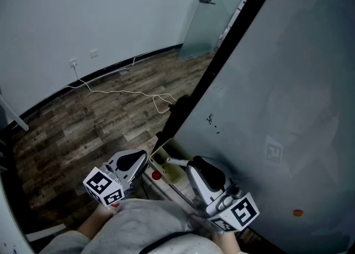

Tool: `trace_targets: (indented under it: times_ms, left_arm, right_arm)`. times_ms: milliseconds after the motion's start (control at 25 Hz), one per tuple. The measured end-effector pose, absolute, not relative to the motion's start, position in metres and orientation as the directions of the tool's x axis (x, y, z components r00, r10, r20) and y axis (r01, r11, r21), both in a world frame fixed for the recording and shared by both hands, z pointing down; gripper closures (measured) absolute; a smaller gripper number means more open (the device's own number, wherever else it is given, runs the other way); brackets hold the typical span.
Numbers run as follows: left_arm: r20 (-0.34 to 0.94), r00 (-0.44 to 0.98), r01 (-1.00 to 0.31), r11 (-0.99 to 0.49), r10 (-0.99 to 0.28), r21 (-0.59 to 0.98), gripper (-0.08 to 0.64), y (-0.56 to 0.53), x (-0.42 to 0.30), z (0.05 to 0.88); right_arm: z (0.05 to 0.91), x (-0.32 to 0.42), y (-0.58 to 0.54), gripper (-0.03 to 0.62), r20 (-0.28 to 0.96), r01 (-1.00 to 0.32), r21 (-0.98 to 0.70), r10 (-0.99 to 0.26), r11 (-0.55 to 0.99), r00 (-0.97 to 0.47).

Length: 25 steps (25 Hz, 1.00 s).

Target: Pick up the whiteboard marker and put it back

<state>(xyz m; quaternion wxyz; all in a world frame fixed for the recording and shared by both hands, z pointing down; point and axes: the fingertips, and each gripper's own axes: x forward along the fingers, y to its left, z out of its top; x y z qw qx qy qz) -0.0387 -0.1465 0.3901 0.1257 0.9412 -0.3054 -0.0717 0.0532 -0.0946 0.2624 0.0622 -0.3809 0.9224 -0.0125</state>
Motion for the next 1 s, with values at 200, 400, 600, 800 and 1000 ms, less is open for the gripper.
trace_targets:
  times_ms: [200,400,600,800,1000]
  left_arm:
    - [-0.056,0.804,-0.557,-0.782,-0.592,0.279,0.545,-0.148,-0.038,0.392]
    - [-0.051,0.8,-0.562,-0.776,-0.598,0.286,0.545,-0.15,-0.039,0.39]
    - [-0.058,0.804,-0.557,-0.784,-0.592,0.273,0.545,-0.15,-0.04,0.392]
    - [-0.058,0.8,-0.56,-0.778,-0.598,0.285,0.545,-0.15,-0.044,0.387]
    - [-0.056,0.802,-0.559,-0.78,-0.595,0.283,0.545,-0.148,-0.046,0.392]
  right_arm:
    - [0.263,0.056,-0.096,0.506,-0.105,-0.703,-0.073,-0.706,0.708,-0.7]
    - [0.266,0.056,-0.099,0.506,-0.1,-0.702,-0.077,-0.706,0.708,-0.702]
    - [0.267,0.051,-0.1,0.506,-0.098,-0.694,-0.08,-0.699,0.715,-0.709]
    - [0.268,0.046,-0.101,0.506,-0.088,-0.689,-0.08,-0.694,0.72,-0.715]
    - [0.27,0.042,-0.103,0.506,-0.079,-0.68,-0.084,-0.685,0.728,-0.724]
